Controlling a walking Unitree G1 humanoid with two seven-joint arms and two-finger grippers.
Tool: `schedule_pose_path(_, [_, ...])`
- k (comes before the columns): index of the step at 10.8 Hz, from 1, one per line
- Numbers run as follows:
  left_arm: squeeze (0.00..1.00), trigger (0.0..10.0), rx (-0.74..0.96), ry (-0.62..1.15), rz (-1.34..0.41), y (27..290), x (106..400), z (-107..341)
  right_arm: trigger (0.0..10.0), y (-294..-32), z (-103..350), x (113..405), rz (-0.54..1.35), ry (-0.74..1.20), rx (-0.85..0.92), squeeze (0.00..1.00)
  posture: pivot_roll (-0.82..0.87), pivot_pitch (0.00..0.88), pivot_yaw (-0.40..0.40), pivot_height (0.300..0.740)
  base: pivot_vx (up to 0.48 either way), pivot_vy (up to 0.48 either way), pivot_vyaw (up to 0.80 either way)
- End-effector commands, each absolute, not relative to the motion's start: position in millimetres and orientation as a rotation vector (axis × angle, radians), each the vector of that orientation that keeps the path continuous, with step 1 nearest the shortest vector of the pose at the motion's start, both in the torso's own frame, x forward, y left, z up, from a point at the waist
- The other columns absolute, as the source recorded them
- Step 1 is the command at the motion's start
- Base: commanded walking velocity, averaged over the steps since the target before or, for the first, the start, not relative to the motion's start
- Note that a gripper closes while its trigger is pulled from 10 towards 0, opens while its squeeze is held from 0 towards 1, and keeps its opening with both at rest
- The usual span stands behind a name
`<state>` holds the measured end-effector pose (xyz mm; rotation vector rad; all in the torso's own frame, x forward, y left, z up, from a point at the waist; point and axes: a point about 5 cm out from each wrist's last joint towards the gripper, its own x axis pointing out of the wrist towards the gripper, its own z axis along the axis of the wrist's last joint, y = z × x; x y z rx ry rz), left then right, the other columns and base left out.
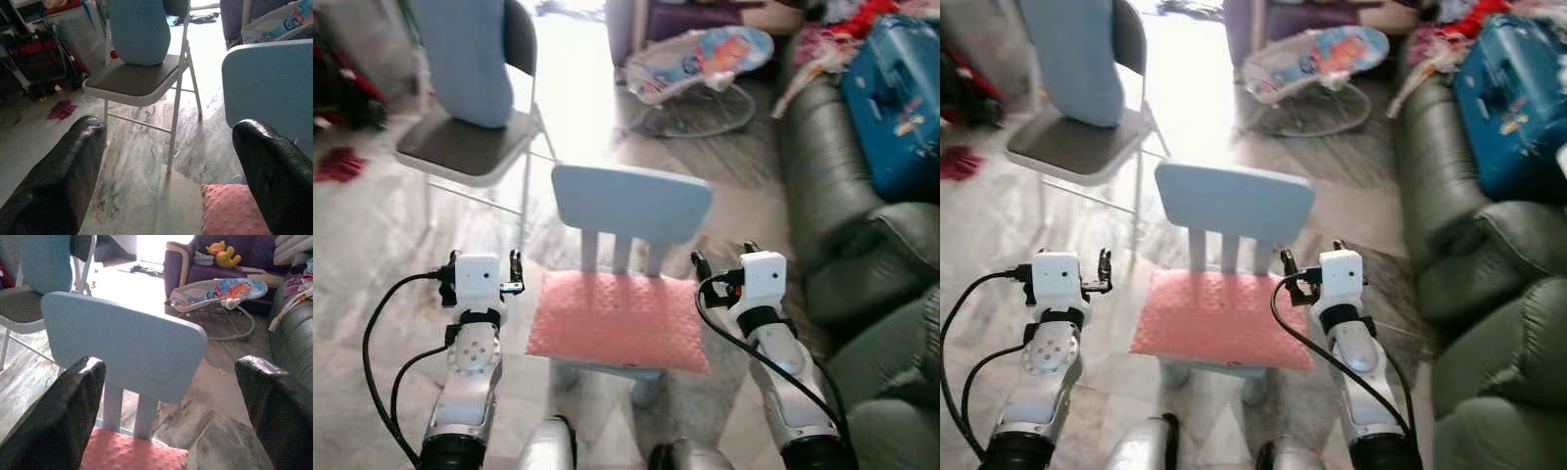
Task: Move the pillow to the sofa
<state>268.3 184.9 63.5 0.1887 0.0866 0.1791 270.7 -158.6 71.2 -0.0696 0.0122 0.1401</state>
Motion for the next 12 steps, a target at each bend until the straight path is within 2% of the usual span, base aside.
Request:
schedule_pose_path(1, [0.0, 10.0, 0.196, 0.09, 0.167, 182.4, 268.3, 63.4, 10.0, -165.9, 70.1, 270.9, 0.095, 0.018, -0.069, 0.0, -0.01, 0.126, -0.041, 0.74, 0.0, 0.0, 0.0])
schedule_pose_path(12, [0.0, 10.0, 0.179, 0.132, 0.125, 182.3, 261.4, 56.0, 10.0, -167.8, 65.0, 266.4, 0.074, 0.043, -0.027, 0.0, -0.01, 0.142, -0.037, 0.74, 0.0, 0.0, 0.0])
